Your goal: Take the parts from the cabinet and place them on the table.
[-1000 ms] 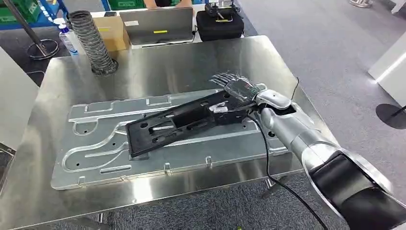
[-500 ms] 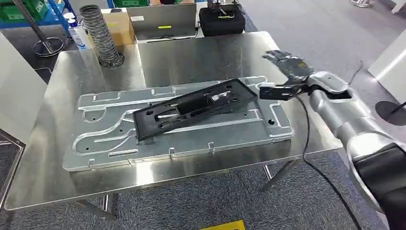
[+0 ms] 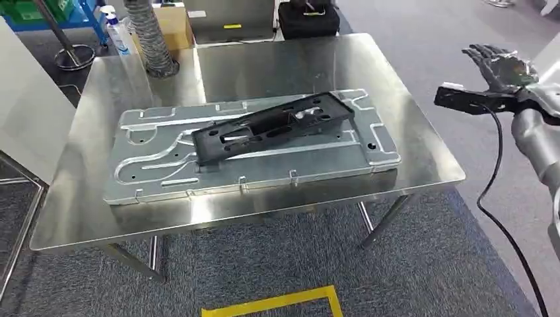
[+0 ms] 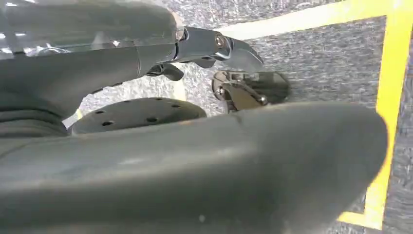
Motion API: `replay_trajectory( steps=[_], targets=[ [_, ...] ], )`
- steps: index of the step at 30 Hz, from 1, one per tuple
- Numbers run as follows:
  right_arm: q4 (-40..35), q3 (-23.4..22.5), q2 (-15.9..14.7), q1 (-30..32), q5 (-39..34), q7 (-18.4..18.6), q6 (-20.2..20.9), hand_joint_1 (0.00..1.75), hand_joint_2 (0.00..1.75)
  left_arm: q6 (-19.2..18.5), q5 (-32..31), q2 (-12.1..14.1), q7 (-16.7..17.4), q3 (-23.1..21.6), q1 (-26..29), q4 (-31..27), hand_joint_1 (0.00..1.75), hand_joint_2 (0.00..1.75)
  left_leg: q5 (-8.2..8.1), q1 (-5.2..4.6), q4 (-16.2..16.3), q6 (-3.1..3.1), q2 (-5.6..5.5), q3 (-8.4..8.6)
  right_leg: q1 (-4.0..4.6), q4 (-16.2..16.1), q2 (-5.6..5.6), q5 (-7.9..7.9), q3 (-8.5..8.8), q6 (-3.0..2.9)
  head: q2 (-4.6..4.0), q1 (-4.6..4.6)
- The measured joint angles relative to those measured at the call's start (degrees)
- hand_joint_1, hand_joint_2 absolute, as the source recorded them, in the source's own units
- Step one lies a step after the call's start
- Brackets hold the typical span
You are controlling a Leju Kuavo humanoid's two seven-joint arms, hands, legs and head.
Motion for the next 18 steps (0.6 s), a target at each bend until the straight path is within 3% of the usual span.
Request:
replay_trajectory(
  steps=[1, 2, 3, 5, 6, 7, 8, 9, 10, 11, 12, 13, 15, 16, 17, 18],
  targets=[
    [0.78, -0.96, -0.90, 1.41, -1.41, 0.28, -1.32, 0.00, 0.00, -0.02, 0.04, -0.13, -0.04, 0.17, 0.06, 0.00, 0.00, 0.00, 0.96, 0.52, -0.84, 0.62, 0.22, -0.33, 0.07, -0.32, 0.26, 0.34, -0.21, 0.38, 0.00, -0.07],
    [1.64, -2.02, -1.33, 3.41, -3.27, 0.53, -2.51, 0.00, 0.00, 0.00, 0.18, -0.15, -0.11, 0.33, -0.08, -0.02, 0.00, 0.00, 1.82, 0.54, -0.94, 1.14, 0.22, -0.43, -0.18, 0.44, 0.65, -1.74, -0.81, 0.68, 0.00, -0.05],
    [2.54, -3.40, -2.14, 5.54, -5.20, 0.92, -3.47, 0.00, 0.00, 0.00, 0.37, -0.17, -0.15, 0.48, -0.17, -0.02, 0.00, 0.00, 2.49, 0.46, -1.02, 1.58, 0.18, -1.20, -0.26, 3.08, 0.72, -5.11, -1.65, 0.86, 0.00, 0.04],
    [3.98, -7.01, -3.23, 11.71, -9.98, 0.85, -5.76, 0.00, 0.00, 0.07, 0.50, -0.31, 0.07, 0.88, -0.08, 0.00, 0.00, 0.00, 3.70, 0.21, -1.02, 1.82, 0.09, -2.82, -0.38, 11.45, 0.87, -11.43, -3.82, 1.36, 0.00, 0.00],
    [4.67, -9.50, -3.36, 15.70, -12.86, 0.66, -7.15, 0.00, 0.00, 0.28, 0.50, -0.31, 0.24, 1.11, -0.04, 0.00, 0.00, 0.00, 4.30, 0.15, -0.94, 1.92, 0.01, -3.63, -0.42, 15.22, 0.88, -12.45, -4.44, 1.55, 0.00, 0.02],
    [5.32, -11.84, -3.34, 19.78, -15.10, 0.33, -8.50, 0.00, 0.00, 0.42, 0.52, -0.31, 0.39, 1.20, 0.01, 0.00, 0.00, 0.00, 4.88, 0.06, -0.94, 1.93, -0.11, -4.44, -0.55, 17.17, 0.88, -11.45, -4.26, 1.65, 0.00, 0.02],
    [5.83, -14.00, -3.15, 23.35, -17.13, -0.13, -9.92, 0.00, 0.00, 0.63, 0.52, -0.31, 0.72, 1.22, 0.01, -0.02, 0.00, 0.00, 5.40, -0.09, -0.91, 1.86, -0.27, -5.18, -0.72, 16.86, 0.89, -9.56, -3.20, 1.65, 0.00, 0.02],
    [6.25, -16.77, -2.73, 27.79, -19.47, -0.72, -11.76, 0.00, 0.00, 0.87, 0.52, -0.31, 0.98, 1.31, 0.01, -0.02, 0.00, 0.00, 5.94, -0.22, -0.83, 1.77, -0.34, -5.99, -0.83, 14.22, 0.88, -7.23, -0.75, 1.51, 0.00, 0.02],
    [6.54, -19.25, -2.22, 31.46, -21.48, -1.16, -12.69, 0.00, 0.00, 1.05, 0.50, -0.31, 1.22, 1.40, 0.02, -0.02, 0.00, 0.00, 6.37, -0.29, -0.80, 1.60, -0.41, -6.58, -0.84, 9.74, 0.85, -5.90, 2.75, 1.28, 0.00, 0.02],
    [6.89, -21.74, -1.36, 34.35, -23.66, -1.58, -12.95, 0.00, 0.00, 1.18, 0.50, -0.31, 1.42, 1.44, 0.01, -0.02, 0.00, 0.00, 6.72, -0.28, -0.72, 1.40, -0.41, -6.86, -0.87, 4.54, 0.69, -6.39, 6.56, 1.09, 0.00, 0.02],
    [6.97, -24.01, -0.59, 37.29, -25.48, -2.29, -13.39, 0.00, 0.00, 1.22, 0.48, -0.31, 1.53, 1.46, -0.05, -0.02, 0.00, 0.00, 6.98, -0.53, -0.73, 1.00, -0.45, -7.40, -0.23, -0.24, 0.48, -8.60, 9.59, 0.79, 0.00, 0.02],
    [7.04, -26.68, 0.42, 40.91, -27.62, -3.11, -13.91, 0.00, 0.00, 1.29, 0.46, -0.31, 1.73, 1.47, -0.05, -0.02, 0.00, 0.00, 7.45, -0.28, -0.78, 0.67, -0.36, -7.42, 0.23, -2.10, 0.46, -8.96, 10.22, 0.30, 0.00, -0.02],
    [7.70, -32.45, 3.24, 46.73, -31.88, -4.35, -14.00, 0.00, 0.00, 1.42, 0.35, -0.53, 2.14, 1.51, 0.12, 0.00, 0.00, 0.00, 8.39, 0.66, -1.03, -0.08, -0.32, -7.63, 1.29, -2.57, 0.34, -8.08, 9.89, -0.52, 0.00, -0.02],
    [8.04, -35.11, 5.12, 49.20, -33.85, -4.57, -13.22, 0.00, 0.00, 1.53, 0.26, -0.59, 2.36, 1.57, 0.47, 0.00, 0.00, 0.00, 8.77, 0.62, -0.99, -0.62, -0.35, -8.07, 1.18, -3.16, 0.29, -7.28, 9.27, -1.35, 0.00, 0.00],
    [8.45, -37.48, 7.08, 50.74, -36.02, -4.57, -11.53, 0.00, 0.00, 1.66, -0.08, -0.63, 2.53, 1.62, 0.55, 0.00, 0.00, 0.00, 6.84, 0.99, -0.18, -0.59, -0.29, -8.70, 1.19, -3.34, 0.13, -6.52, 8.78, -1.95, 0.00, -0.04],
    [8.79, -39.60, 8.95, 52.37, -37.67, -4.66, -10.65, 0.00, 0.00, 1.70, -0.22, -0.66, 2.67, 1.62, 0.73, 0.00, 0.00, 0.00, 3.42, 0.88, 2.02, -0.58, -0.19, -9.35, 1.17, -3.34, 0.19, -6.02, 8.14, -2.64, 0.00, -0.02]
  ],
)
